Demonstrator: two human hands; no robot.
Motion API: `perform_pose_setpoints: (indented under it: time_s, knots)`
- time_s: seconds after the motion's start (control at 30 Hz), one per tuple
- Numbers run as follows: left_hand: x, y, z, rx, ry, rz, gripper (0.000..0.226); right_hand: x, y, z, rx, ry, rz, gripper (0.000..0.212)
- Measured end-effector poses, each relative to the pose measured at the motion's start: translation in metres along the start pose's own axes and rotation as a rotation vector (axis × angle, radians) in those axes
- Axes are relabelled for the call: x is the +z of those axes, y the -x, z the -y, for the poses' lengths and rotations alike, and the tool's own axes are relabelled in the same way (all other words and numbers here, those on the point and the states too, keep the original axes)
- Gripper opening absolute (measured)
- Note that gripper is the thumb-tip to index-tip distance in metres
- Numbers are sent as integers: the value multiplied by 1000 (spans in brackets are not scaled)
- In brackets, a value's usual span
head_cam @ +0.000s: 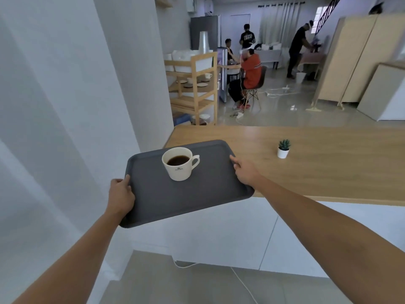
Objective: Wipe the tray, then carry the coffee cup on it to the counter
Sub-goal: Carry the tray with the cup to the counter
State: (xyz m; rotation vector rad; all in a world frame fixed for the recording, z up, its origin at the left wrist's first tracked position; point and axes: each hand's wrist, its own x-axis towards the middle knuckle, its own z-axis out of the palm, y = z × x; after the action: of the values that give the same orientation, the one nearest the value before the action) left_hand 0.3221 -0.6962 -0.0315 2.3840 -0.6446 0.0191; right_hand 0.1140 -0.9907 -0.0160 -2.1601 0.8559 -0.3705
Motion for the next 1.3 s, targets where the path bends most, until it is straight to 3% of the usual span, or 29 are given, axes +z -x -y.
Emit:
perform_pose_setpoints:
  time_s: [0.27, 0.77, 1.3]
  knots:
    - [81, -62, -48, 62, 13, 121, 45, -34, -49, -72, 108, 23, -83, 47]
    - [218, -206, -74, 175, 39, 319, 46, -24, -152, -156, 335, 60, -231, 48]
    - [302, -218, -81, 153, 78, 332, 47, -17, -182, -222, 396, 100, -221, 48]
